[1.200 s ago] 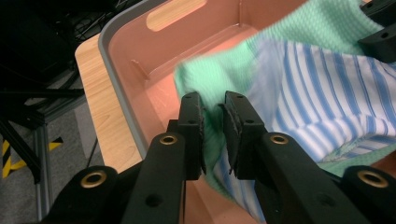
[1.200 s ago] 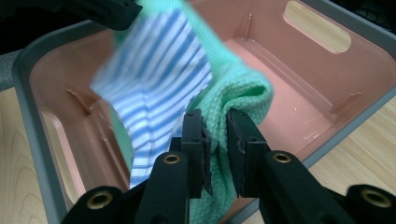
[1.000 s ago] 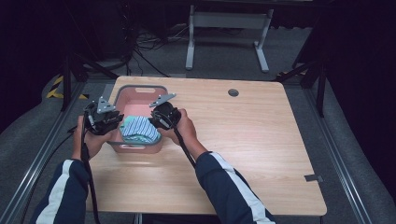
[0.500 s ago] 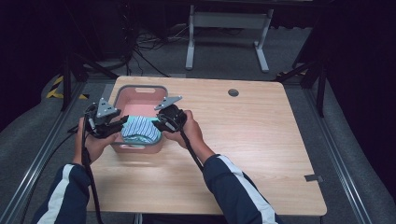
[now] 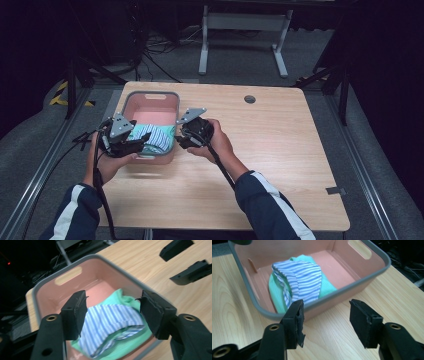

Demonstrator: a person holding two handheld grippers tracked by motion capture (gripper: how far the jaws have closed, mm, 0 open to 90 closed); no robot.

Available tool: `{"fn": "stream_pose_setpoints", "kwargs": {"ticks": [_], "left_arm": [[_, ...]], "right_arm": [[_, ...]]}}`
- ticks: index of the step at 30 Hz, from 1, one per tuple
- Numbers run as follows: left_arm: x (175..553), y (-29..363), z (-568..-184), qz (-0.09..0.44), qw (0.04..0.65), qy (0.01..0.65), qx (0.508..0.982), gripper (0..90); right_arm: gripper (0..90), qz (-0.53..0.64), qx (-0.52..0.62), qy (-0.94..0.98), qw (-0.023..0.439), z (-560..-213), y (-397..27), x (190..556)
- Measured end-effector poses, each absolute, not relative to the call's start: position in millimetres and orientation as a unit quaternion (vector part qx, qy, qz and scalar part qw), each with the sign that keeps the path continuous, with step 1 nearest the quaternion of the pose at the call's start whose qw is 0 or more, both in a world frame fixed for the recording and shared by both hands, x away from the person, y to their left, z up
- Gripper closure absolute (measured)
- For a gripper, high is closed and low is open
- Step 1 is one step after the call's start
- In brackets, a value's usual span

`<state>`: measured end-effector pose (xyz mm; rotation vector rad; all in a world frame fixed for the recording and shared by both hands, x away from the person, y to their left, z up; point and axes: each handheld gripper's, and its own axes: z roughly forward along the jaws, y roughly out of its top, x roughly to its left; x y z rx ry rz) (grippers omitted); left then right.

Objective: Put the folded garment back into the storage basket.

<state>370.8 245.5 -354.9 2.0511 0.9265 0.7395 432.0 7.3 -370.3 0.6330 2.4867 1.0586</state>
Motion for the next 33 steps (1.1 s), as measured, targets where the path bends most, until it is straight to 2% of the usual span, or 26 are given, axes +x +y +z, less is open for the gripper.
{"fn": "stream_pose_setpoints", "kwargs": {"ticks": [6,10,18,33], "left_arm": [[359,226,-357,0.282,0.377,0.341,0.813,31.5],[355,217,-358,0.281,0.371,0.344,0.815,28.7],[349,198,-366,0.264,0.381,0.322,0.825,24.7],[337,169,-380,0.254,0.363,0.276,0.853,23.6]], "right_arm": [[35.8,0.375,0.236,0.876,0.192,-368,-14,425],[33.3,0.365,0.241,0.877,0.200,-369,-31,422],[31.7,0.355,0.244,0.877,0.212,-372,-61,414],[30.3,0.342,0.259,0.875,0.226,-384,-111,396]]}}
